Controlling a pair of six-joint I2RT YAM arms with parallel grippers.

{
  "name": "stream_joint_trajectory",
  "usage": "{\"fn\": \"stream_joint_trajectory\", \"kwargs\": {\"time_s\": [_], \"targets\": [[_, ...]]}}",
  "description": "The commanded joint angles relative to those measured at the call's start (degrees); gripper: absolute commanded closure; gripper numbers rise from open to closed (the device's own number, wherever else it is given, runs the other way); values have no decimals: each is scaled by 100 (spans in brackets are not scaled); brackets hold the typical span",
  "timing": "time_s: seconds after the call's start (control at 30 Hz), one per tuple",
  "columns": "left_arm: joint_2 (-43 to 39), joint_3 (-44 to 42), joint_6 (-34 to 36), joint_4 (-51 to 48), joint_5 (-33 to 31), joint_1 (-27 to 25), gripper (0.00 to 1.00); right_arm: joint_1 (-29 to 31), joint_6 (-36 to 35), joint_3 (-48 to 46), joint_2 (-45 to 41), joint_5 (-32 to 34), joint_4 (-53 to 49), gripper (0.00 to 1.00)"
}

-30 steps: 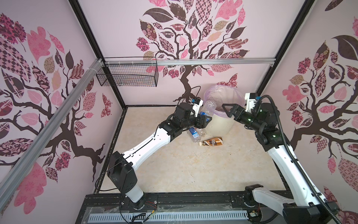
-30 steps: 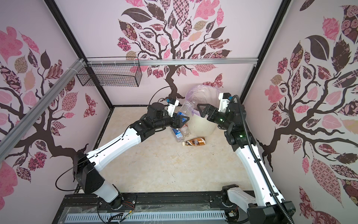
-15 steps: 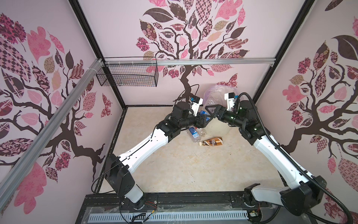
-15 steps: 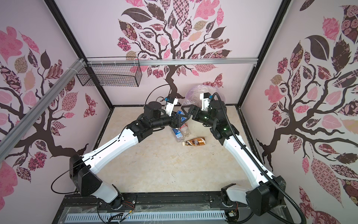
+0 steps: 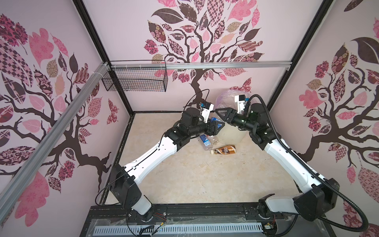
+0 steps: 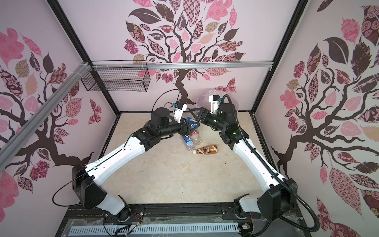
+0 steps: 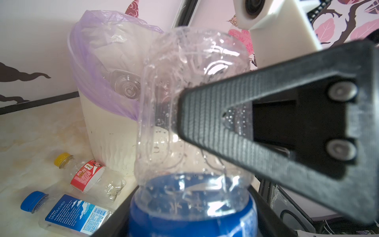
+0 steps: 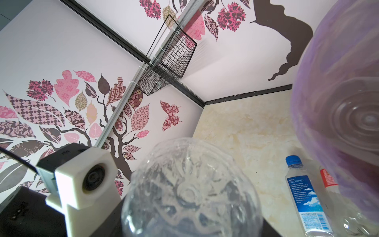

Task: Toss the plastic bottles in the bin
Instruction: 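Lift the Pocari bottle toward the right gripper while the right grasps it, then carry the Pocari bottle over the bin with the right gripper and release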

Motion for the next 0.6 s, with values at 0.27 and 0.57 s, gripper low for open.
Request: {"fn": "stream_joint_trajectory", "kwargs": {"time_s": [0.27,0.57], "targets": [[-694,-146,437,-230,-365,65,2,-818,-625,2085,959,462,-1091,51],[-832,-172,514,-225,-299,313,2,-1313,-2436,5812,2171,2386,-3125,54]]}}
